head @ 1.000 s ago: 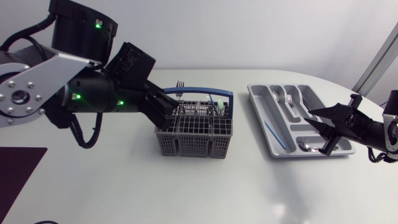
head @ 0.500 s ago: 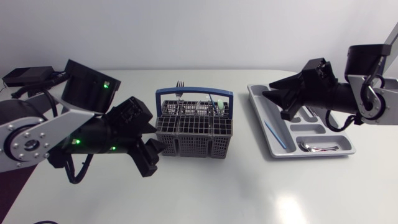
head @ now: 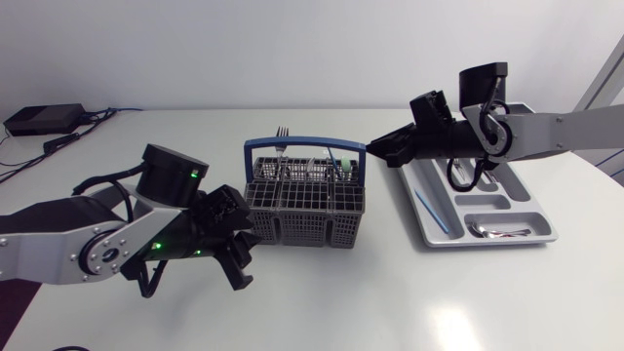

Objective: Unload the cutlery basket into the drawer organizer.

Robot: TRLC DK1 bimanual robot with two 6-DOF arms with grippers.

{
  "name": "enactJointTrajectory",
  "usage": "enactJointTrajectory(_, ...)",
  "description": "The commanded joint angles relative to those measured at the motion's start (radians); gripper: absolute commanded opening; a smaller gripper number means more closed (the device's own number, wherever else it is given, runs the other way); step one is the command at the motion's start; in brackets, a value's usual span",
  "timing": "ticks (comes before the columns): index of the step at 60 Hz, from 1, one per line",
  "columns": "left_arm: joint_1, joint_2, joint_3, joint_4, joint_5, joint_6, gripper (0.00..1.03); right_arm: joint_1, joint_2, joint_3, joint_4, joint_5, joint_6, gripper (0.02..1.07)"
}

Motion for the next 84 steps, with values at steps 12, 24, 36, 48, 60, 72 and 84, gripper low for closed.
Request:
enactJointTrajectory(12, 0.013, 0.133, 0.008, 0.129, -0.037, 0.016, 0.19, 0.038, 0.068, 0.069, -0.059, -0.029, 0.065, 0.19)
enactJointTrajectory(24, 0.061, 0.198, 0.038, 0.203, -0.040, 0.016, 0.19, 0.075, 0.025, 0.015, -0.091, -0.053, 0.045, 0.19)
enactJointTrajectory(36, 0.108, 0.247, 0.072, 0.266, -0.040, 0.020, 0.19, 0.127, -0.067, -0.069, -0.121, -0.055, 0.023, 0.18)
enactJointTrajectory(48, 0.159, 0.296, 0.123, 0.303, -0.038, 0.020, 0.19, 0.192, -0.168, -0.143, -0.162, -0.049, 0.008, 0.18)
enactJointTrajectory(60, 0.186, 0.268, 0.109, 0.307, -0.038, 0.029, 0.19, 0.120, -0.238, -0.166, -0.165, -0.023, 0.002, 0.18)
enactJointTrajectory(72, 0.240, 0.259, 0.118, 0.321, -0.037, 0.026, 0.19, 0.008, -0.173, -0.157, -0.133, 0.033, -0.026, 0.18)
enactJointTrajectory(84, 0.246, 0.316, 0.180, 0.326, -0.034, 0.002, 0.19, 0.020, -0.045, -0.138, -0.068, 0.092, -0.026, 0.18)
